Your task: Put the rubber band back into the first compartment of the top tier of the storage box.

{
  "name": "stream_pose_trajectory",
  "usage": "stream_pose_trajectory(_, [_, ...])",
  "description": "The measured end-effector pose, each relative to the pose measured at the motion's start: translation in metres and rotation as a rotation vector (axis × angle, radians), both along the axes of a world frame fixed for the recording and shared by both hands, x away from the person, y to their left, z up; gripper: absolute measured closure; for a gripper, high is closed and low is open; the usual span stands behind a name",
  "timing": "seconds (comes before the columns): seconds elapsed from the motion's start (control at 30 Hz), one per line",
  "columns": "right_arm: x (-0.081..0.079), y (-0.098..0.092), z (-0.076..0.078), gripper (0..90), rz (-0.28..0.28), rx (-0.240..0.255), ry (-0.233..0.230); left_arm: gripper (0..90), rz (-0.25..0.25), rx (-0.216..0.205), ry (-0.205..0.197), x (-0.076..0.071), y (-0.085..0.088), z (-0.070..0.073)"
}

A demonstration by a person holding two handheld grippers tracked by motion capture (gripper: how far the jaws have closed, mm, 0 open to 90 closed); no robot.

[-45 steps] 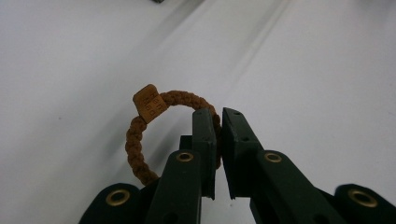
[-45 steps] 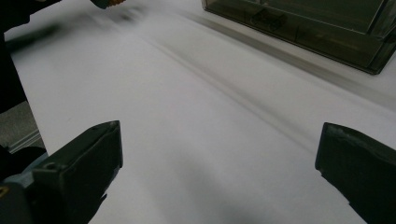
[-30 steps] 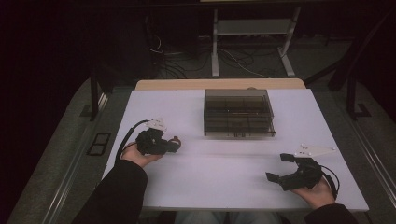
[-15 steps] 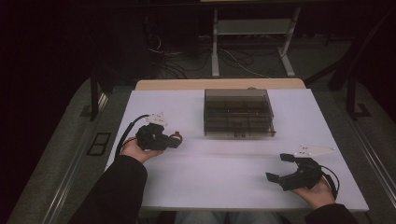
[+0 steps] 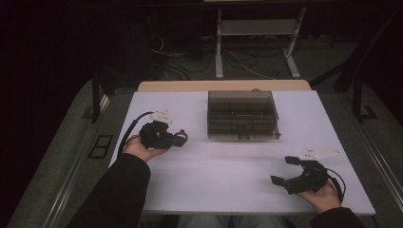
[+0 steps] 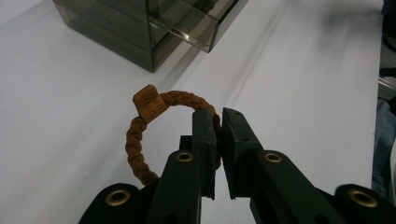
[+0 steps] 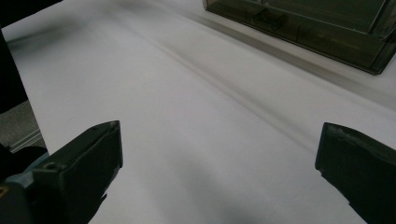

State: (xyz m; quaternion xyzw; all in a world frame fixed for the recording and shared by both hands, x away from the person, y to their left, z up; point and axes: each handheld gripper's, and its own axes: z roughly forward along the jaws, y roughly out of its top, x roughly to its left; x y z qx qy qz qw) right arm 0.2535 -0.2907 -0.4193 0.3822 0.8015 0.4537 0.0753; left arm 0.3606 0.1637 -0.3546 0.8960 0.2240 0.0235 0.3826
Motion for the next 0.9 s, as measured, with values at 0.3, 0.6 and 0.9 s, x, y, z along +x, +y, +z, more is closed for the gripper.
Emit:
stream_pose_trajectory(0.3, [0.0,-0.001,0.0,0.4,-0.001,0.002,0.002,82.8,-0.02,-0.004,-0.014,0.003,-0.011,0.008])
stream_pose_trajectory(0.6, [0.0,-0.002,0.0,0.5,-0.002,0.002,0.001,82.7,-0.036,0.007,-0.021,0.004,-0.021,0.019])
stream_pose_trajectory(0.9, [0.0,-0.002,0.0,0.5,-0.004,0.003,0.0,82.7,-0.054,-0.003,-0.038,0.007,-0.033,0.032])
